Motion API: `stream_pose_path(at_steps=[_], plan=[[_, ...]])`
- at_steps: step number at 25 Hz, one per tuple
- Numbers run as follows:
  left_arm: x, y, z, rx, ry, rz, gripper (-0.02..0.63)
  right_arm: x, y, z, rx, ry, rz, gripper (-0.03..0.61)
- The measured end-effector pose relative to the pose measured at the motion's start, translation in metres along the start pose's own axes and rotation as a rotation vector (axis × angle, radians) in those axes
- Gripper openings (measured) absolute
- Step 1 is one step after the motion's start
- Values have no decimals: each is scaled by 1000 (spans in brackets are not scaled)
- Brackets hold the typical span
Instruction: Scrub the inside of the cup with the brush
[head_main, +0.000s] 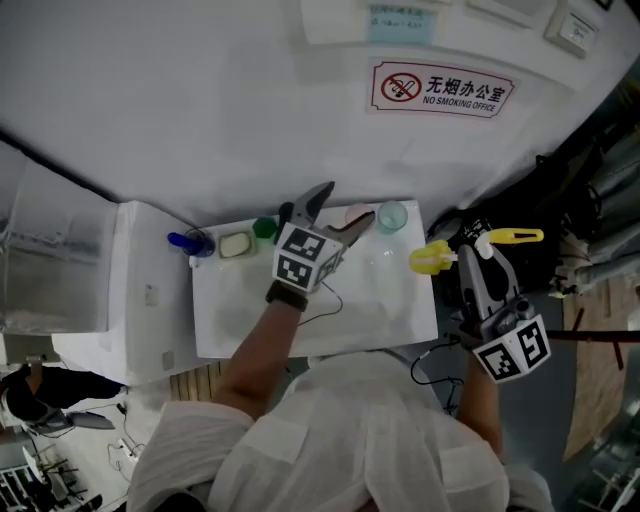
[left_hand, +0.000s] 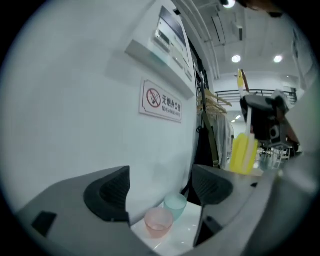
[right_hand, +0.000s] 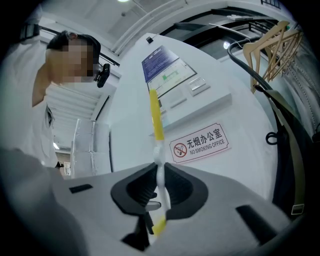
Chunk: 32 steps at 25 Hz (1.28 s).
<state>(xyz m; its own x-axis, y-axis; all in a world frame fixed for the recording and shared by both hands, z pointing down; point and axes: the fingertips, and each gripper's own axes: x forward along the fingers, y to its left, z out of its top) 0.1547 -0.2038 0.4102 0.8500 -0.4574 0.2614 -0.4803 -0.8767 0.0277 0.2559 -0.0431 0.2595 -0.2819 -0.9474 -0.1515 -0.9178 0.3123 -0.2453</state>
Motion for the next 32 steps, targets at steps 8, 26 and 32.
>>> stream_pose_path(at_steps=[8, 26, 32], plan=[[-88, 34, 48, -114, -196, 93, 380, 17, 13, -12, 2, 17, 40, 41], [-314, 90, 50, -66, -416, 519, 52, 41, 38, -40, -75, 92, 100, 40], [-324, 88, 52, -85, -423, 519, 46, 47, 49, -41, -88, 90, 111, 40]])
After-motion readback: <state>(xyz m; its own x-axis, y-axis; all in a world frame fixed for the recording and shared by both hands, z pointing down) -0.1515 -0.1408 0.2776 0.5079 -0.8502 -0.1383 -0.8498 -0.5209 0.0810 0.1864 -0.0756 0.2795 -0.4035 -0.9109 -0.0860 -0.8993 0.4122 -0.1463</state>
